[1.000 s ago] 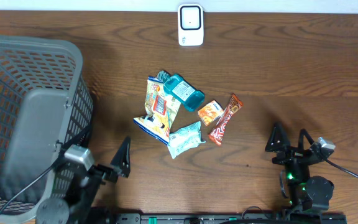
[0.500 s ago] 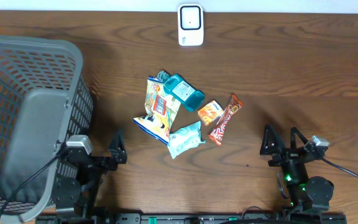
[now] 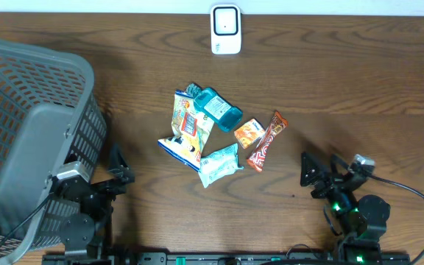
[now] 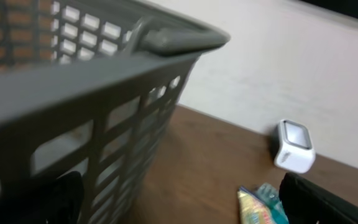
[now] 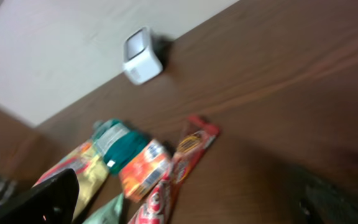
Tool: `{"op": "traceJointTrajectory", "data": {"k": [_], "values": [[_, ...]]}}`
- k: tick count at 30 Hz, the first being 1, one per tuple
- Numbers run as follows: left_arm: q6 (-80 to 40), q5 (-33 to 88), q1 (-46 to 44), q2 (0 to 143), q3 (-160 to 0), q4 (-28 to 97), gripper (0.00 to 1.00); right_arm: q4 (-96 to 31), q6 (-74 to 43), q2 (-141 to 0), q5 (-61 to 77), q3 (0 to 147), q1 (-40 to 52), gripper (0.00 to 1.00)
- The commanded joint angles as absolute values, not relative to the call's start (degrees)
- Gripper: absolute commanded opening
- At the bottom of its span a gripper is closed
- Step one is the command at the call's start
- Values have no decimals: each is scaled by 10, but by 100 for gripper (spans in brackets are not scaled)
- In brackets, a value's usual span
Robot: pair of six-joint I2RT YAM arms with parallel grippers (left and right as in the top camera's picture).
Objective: Scan the item barcode
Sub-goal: 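Reach the right gripper forward toward the candy bar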
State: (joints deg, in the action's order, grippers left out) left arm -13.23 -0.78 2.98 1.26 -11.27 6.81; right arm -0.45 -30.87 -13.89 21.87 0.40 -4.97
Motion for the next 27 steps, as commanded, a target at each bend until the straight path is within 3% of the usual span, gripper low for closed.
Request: {"op": "traceJointTrajectory", "data": {"k": [1, 7, 13, 20, 27], "values": [[-99, 91, 31, 14, -115, 53, 100, 20, -257, -157, 318, 3, -51, 99], [-101, 101, 31, 14, -114, 69, 100, 88, -252, -168, 398, 23, -51, 99], [-108, 101, 31, 14, -79, 69, 100, 45, -252, -202, 399, 107, -51, 99], [-117, 101, 31, 14, -38, 70, 100, -107, -178, -340, 335, 233, -25, 99], [-117, 101, 31, 14, -36, 84, 100, -288, -156, -528, 156, 416, 105, 99]]}}
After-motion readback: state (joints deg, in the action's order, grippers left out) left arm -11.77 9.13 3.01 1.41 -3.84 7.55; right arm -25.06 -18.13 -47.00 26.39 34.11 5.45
